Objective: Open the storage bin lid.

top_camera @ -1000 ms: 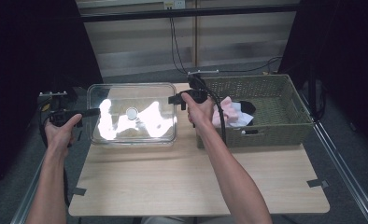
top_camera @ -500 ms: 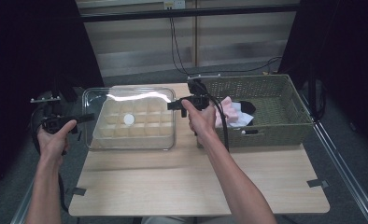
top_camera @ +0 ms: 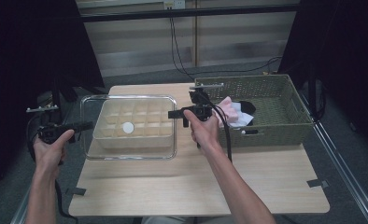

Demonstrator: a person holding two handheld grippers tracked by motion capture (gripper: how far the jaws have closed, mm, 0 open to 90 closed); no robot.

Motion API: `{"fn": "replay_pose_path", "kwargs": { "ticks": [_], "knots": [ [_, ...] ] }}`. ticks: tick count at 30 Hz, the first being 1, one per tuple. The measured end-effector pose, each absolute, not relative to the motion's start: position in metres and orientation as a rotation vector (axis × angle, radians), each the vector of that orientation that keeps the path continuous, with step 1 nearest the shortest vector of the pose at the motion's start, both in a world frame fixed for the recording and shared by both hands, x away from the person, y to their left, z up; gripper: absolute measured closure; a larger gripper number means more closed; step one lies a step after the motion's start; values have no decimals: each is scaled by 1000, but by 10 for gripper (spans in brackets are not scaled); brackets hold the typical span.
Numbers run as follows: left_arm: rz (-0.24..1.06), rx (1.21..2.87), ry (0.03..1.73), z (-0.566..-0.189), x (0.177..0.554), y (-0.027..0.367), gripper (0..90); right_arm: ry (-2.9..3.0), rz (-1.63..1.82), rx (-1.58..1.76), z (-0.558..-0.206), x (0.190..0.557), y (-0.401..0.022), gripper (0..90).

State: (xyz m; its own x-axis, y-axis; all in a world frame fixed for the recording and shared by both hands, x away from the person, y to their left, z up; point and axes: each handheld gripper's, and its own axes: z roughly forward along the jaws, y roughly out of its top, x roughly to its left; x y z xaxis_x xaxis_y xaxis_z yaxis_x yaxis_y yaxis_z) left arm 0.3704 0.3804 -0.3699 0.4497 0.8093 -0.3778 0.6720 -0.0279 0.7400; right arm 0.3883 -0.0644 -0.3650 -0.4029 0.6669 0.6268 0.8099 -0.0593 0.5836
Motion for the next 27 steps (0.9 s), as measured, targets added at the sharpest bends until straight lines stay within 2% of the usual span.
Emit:
{"fn": "replay_pose_path", "kwargs": {
  "ticks": [27],
  "knots": [
    [171, 1795, 1293, -381, 333, 382, 583, -2059, -1449, -1597, -378, 349, -64, 733]
  ]
}}
